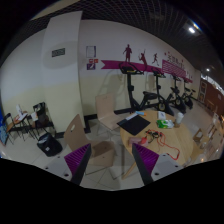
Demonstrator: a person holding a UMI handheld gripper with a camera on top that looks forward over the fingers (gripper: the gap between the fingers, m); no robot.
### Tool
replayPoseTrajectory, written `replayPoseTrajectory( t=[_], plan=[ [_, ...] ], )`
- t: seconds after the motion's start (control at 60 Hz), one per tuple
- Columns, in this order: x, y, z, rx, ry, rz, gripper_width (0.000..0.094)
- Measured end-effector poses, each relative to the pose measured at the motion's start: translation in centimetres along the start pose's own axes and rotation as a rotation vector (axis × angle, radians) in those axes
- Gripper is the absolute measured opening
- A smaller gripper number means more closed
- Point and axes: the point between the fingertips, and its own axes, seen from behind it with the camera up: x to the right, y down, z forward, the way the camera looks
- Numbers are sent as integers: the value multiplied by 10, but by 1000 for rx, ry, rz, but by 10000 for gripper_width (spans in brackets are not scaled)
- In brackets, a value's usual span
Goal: Unplug charger
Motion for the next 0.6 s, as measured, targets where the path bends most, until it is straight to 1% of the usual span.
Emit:
replayPoseTrajectory(
  t=[0.1, 0.3, 0.4, 0.6],
  plan=[
    [11, 2, 2, -1, 31, 13, 860],
    [47, 20, 13, -15, 129, 52, 859],
    [75, 35, 21, -33, 180, 72, 857],
    [131, 72, 36, -54, 245, 120, 858]
  ],
)
